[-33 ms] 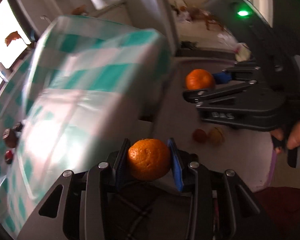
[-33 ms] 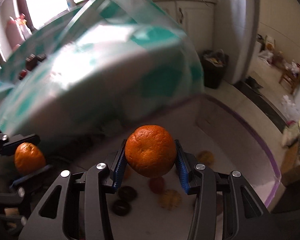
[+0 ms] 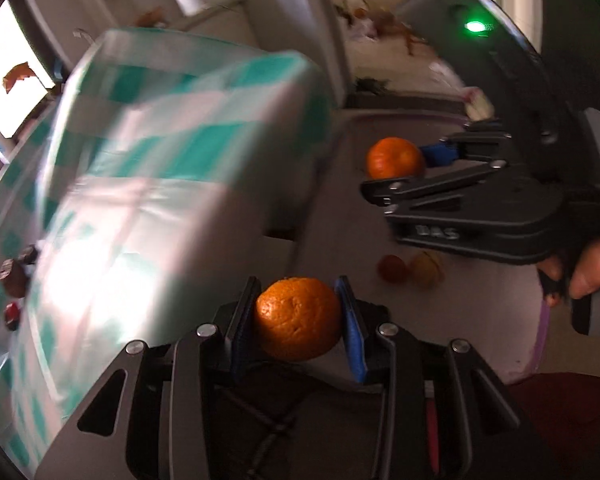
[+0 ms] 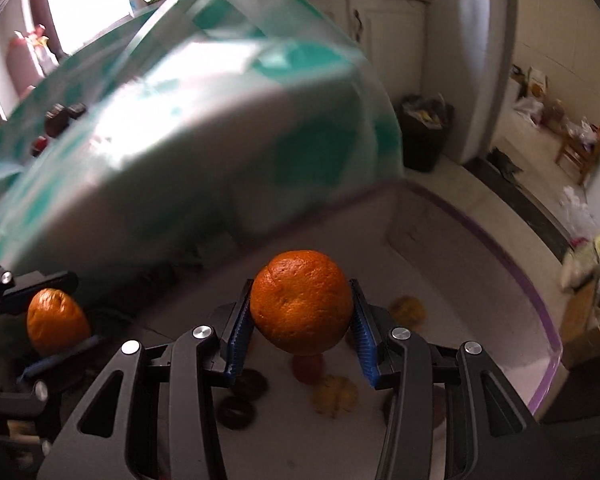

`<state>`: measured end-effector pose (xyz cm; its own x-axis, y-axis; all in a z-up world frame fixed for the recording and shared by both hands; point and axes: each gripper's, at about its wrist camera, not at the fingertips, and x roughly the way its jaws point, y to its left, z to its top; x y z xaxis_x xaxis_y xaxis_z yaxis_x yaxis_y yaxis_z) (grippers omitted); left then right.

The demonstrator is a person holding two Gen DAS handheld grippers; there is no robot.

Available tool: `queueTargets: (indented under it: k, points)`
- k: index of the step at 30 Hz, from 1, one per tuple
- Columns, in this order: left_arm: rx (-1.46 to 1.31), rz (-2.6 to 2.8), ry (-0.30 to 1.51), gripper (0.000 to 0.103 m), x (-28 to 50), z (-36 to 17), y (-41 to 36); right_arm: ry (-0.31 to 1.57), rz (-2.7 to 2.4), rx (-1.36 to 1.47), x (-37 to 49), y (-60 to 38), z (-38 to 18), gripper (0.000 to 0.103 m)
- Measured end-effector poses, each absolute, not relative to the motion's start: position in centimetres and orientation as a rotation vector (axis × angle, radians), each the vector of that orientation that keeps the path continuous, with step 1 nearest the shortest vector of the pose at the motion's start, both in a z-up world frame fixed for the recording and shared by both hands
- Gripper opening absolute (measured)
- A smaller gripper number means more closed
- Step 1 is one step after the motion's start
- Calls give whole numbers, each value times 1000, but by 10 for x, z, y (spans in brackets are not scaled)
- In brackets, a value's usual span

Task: Organize fruits
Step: 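Carry both oranges into the white box and open both tools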

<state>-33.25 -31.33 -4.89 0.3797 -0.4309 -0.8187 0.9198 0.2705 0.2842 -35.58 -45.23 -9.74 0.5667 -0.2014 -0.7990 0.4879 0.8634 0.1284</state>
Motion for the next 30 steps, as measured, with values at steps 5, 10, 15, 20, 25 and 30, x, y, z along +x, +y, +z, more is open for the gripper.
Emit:
queueTargets:
  k: [5, 10, 15, 20, 25, 30]
  points:
    - [935, -1063, 753, 39, -342, -80, -336, 1013, -471, 358, -357, -467, -136, 45]
    - [1014, -1087, 808, 39, -344, -109, -349, 1127, -518, 347, -358, -475, -171, 45]
    - [1076, -1106, 893, 39, -342, -141, -362, 1174, -533, 343, -355, -481, -187, 45]
    - [1122, -1108, 927, 39, -343, -160, -366, 1221, -547, 342, -350, -486, -197, 45]
    - [1111, -1115, 953, 40, -344, -166, -364, 1225, -547, 339, -348, -487, -198, 45]
    - [1093, -1115, 934, 56, -349, -165, -368, 1212, -557, 340, -348, -488, -195, 55]
